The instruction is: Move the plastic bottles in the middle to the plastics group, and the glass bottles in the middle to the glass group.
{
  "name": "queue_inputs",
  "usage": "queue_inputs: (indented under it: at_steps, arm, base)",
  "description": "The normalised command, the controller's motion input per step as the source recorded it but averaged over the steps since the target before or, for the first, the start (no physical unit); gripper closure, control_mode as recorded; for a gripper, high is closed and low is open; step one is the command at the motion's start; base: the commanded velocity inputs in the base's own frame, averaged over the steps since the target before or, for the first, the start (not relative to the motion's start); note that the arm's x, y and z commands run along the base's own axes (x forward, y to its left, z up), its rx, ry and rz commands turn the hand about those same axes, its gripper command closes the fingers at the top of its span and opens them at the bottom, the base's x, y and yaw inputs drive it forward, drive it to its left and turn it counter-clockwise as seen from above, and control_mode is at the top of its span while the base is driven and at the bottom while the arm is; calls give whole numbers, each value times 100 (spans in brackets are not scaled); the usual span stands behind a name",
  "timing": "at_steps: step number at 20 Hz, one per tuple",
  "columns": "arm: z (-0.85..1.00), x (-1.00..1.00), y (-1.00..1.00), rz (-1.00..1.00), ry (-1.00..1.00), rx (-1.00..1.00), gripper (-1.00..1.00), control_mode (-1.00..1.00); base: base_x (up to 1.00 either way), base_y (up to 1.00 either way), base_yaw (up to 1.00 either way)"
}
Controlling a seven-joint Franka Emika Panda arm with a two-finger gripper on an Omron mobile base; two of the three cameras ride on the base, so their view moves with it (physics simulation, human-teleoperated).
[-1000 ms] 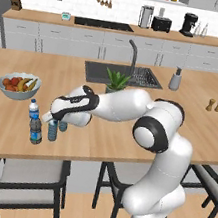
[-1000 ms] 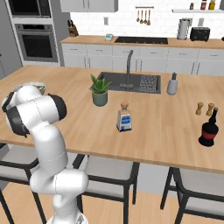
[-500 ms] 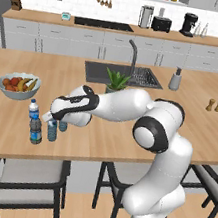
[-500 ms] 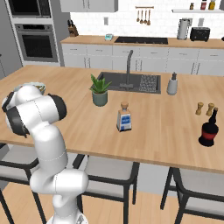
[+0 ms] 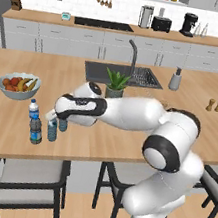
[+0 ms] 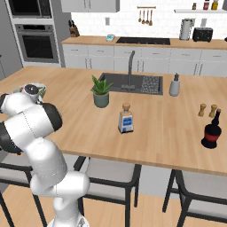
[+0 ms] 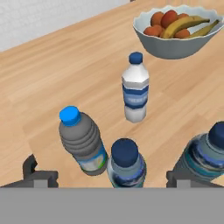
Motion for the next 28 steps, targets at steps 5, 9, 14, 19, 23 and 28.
queue_inputs:
  at_steps: [5,9,14,19,23,28]
  arm:
    - [54,-54,-78,-4,0,0,-100,-100]
    - [41,-44,-99,-9,0,0,-100,-100]
    - [36,-11,-99,-19,2,0,-100,-100]
    - [35,0,-99,-24,5,0,-100,-100]
    - [23,3,-91,-28,3,0,-100,-100]
    - [16,13,-82,-30,3,0,-100,-100]
  base:
    - [0,0,0]
    - [0,0,0]
    - [0,0,0]
    - [0,0,0]
    - [0,0,0]
    - [0,0,0]
